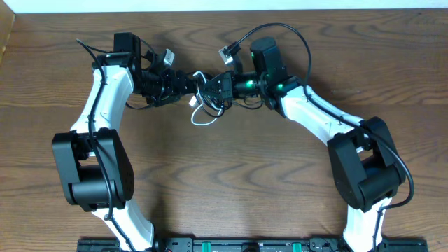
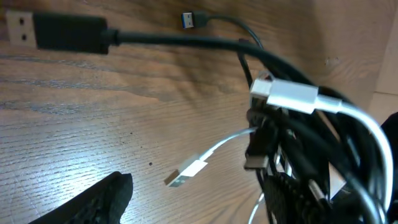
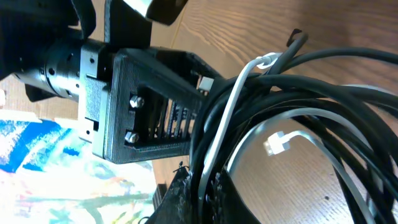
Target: Untangle cables
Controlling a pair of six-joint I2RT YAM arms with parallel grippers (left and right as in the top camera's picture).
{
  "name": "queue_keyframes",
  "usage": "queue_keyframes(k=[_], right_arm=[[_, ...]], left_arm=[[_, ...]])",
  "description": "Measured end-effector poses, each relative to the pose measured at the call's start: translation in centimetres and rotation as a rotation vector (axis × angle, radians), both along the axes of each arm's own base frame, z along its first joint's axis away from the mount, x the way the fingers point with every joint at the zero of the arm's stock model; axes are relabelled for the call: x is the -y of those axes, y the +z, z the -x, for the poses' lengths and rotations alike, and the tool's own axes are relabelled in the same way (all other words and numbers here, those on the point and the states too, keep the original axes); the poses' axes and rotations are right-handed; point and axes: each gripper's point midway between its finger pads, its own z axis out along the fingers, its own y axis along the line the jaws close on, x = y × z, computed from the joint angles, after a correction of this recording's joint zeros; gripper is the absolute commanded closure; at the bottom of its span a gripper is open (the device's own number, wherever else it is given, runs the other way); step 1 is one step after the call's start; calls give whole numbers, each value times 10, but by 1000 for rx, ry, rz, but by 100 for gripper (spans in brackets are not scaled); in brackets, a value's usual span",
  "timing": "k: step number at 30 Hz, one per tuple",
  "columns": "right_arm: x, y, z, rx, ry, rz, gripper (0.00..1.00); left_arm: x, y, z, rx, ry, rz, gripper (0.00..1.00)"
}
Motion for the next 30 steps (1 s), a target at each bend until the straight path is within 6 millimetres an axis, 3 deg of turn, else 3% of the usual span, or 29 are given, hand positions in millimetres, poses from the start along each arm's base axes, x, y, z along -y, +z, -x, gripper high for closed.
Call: queue_keyframes(k=[3,16,30], right_arm=[[-4,-1,4,2,9,3,93],[-12,-18,13,10,-2,83,58],[-12,-30,14,7,-28,142,47]], left_arm=[[0,0,0,0,0,0,27],[-1,-1,0,0,1,-5,27],[0,0,0,0,1,-3,27]])
